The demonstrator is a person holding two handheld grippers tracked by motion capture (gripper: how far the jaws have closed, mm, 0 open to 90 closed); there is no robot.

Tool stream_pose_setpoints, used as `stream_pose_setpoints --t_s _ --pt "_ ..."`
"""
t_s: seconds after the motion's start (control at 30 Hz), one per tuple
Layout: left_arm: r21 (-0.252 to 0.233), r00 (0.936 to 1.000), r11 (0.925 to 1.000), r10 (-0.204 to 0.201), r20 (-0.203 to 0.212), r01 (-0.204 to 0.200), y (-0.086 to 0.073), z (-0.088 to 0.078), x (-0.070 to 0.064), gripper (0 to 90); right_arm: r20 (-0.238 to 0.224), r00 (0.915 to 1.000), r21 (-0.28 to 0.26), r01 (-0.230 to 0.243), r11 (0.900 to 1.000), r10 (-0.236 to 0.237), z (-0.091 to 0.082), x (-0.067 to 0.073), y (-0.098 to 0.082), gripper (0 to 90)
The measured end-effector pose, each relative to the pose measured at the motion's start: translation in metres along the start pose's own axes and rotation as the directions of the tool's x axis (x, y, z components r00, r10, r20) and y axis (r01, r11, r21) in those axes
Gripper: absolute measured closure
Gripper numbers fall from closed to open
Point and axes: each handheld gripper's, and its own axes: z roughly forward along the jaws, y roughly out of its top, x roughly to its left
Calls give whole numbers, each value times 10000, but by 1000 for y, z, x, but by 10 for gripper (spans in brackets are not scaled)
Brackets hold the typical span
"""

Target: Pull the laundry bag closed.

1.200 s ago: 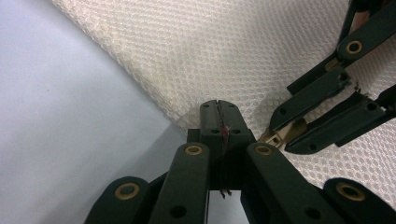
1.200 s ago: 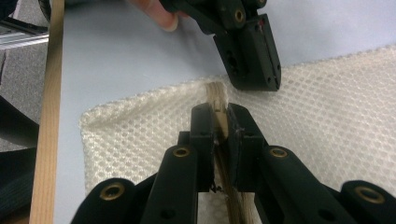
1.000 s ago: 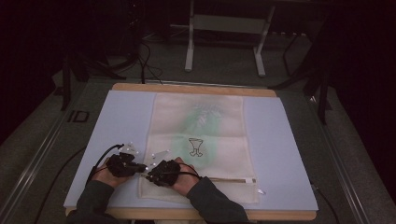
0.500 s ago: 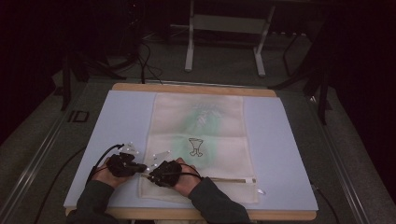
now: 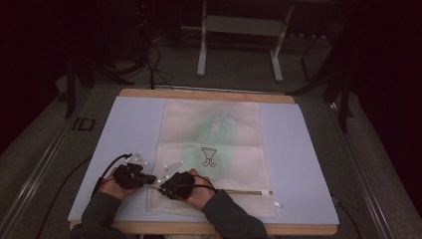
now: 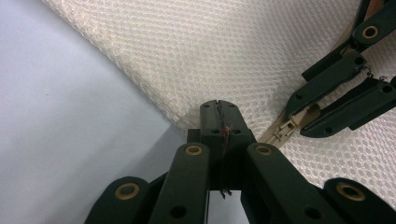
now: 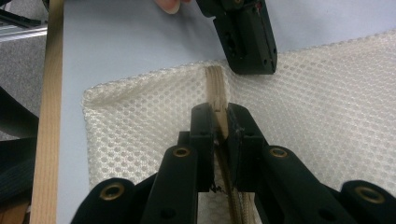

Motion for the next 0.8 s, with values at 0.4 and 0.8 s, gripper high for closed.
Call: stream_pose_setpoints --t_s 0.4,0.8 --pt "4 10000 10000 34 19 -34 0 0 0 900 14 10000 48 -26 10000 25 -4 0 -4 822" --pt "-25 10000 10000 10 35 -10 -1 0 1 900 38 10000 93 28 10000 -29 -9 0 -8 822"
